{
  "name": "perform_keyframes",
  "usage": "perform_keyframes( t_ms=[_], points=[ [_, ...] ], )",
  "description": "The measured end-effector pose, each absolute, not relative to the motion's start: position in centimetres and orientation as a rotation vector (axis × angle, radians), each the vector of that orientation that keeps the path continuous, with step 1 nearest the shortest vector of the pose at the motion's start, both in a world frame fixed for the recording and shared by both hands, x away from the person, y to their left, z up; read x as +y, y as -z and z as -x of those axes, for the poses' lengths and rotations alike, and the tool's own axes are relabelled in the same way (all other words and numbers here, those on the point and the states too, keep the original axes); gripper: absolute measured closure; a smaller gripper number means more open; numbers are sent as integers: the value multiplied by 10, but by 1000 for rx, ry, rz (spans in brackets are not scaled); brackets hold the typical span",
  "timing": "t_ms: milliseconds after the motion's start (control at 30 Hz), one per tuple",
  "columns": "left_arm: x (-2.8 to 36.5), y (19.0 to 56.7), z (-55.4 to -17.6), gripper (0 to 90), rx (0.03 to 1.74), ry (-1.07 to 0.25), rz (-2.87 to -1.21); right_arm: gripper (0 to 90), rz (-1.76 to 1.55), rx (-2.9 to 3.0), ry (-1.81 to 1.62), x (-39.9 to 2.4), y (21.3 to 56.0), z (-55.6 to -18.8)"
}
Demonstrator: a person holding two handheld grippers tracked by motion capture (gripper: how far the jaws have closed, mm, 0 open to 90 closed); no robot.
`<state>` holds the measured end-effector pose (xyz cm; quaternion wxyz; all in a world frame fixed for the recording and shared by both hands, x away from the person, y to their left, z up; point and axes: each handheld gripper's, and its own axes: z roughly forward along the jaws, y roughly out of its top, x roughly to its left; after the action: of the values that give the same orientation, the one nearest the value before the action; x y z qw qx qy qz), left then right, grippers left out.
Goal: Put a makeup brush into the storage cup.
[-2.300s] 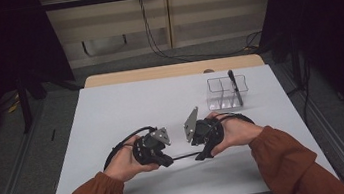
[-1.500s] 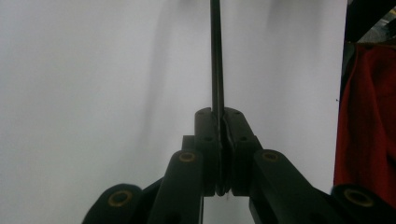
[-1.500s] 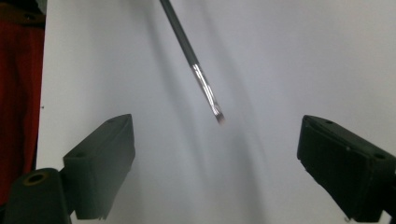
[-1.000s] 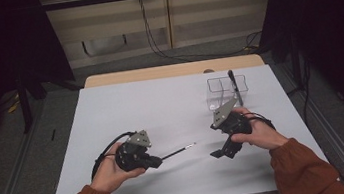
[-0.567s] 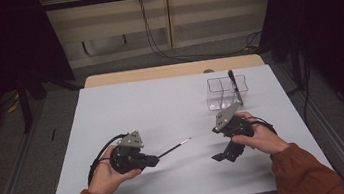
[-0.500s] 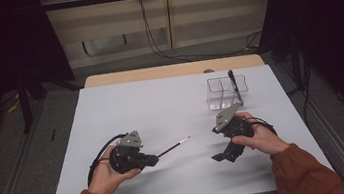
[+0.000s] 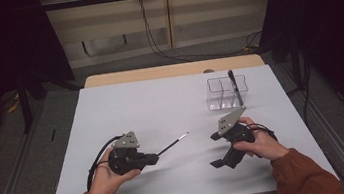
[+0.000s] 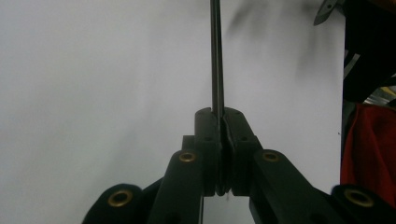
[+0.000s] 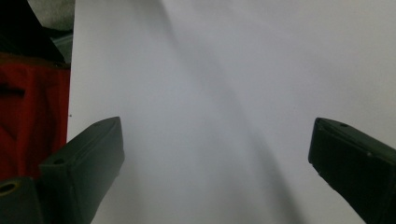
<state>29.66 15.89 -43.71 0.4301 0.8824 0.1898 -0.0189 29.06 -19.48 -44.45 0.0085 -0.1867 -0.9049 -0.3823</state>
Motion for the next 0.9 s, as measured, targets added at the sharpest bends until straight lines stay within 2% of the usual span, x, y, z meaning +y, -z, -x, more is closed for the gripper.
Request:
perform_keyframes(
  t_ms=[900],
  points=[
    [157,435,-288,855,435,-22,-2040,13,712,-2709,1707,-186,445,-277]
  ],
)
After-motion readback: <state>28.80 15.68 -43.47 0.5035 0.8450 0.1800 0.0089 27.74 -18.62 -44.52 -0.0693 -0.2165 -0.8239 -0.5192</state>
